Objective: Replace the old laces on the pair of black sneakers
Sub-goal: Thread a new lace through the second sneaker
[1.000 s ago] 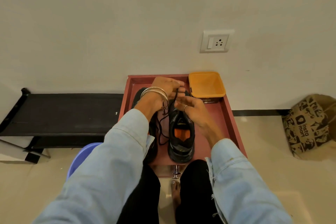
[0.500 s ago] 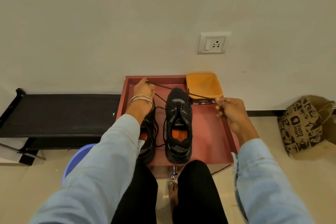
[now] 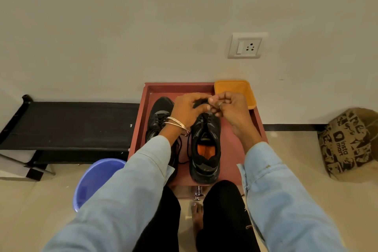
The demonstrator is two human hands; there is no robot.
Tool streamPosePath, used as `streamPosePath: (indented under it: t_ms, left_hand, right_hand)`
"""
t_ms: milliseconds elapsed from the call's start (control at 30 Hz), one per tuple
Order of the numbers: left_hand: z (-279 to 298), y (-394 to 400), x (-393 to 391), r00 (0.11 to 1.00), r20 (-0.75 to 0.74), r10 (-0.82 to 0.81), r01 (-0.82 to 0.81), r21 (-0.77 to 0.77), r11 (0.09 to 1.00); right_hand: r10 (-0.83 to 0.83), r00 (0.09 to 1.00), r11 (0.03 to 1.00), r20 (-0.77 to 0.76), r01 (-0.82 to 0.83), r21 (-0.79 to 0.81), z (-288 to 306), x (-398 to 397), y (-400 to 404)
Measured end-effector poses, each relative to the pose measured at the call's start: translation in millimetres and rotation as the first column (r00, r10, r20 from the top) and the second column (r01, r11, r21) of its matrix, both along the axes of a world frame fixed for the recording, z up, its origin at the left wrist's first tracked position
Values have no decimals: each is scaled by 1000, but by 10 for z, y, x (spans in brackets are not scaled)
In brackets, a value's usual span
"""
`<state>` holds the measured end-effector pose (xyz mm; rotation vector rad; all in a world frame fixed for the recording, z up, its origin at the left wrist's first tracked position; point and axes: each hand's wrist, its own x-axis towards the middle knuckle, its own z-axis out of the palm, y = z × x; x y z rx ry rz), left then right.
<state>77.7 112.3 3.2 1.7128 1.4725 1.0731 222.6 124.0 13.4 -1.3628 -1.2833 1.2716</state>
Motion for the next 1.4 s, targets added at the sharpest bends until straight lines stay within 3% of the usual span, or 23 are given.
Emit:
streamPosePath:
  t_ms: [67, 167, 300, 400, 467, 533, 600, 867, 1100, 1233, 1400]
  left_hand:
    - [-30, 16, -6, 992, 119, 43, -44, 0, 999]
    - [-121, 20, -32, 983, 170, 64, -61, -25, 998]
    - [-267, 28, -47, 986, -48, 162, -161, 16, 987]
    - [-388, 50, -32, 947, -293, 129, -167, -110, 980]
    - [-488, 49, 27, 936, -334, 110, -191, -220, 957]
    - [-599, 39, 114, 944, -313, 100, -195, -289, 937]
    - [-712, 36, 192, 934, -347, 91, -204, -304, 931]
    - [-784, 3, 363, 825, -551, 129, -300, -232, 926]
    - [-802, -18, 403, 705, -706, 68, -205, -111, 972]
    - [-858, -17, 414, 829, -540, 141, -289, -199, 936]
    - [-891, -3, 395, 896, -423, 139, -286, -307, 908]
  right_hand:
    - [-32, 999, 999, -28, 32, 0, -7, -31, 12]
    - [-15, 999, 1000, -43, 14, -28, -88, -21, 17]
    - [-11, 1000, 993, -26, 8, -118, -352, 39, 2]
    - [56, 953, 984, 298, -1, -180, -584, 74, -14]
    - [206, 811, 969, 548, -93, -228, -665, 68, -52]
    - [269, 709, 962, 652, -165, -218, -704, 42, -101]
    - [226, 693, 974, 684, -163, -156, -729, 31, -129]
    - [150, 705, 988, 693, -139, -73, -762, 92, -151]
    - [132, 718, 990, 683, -128, -57, -773, 101, -168]
    - [168, 735, 985, 657, -156, -78, -749, 124, -160]
    - [233, 808, 973, 542, -195, -126, -736, 210, -158]
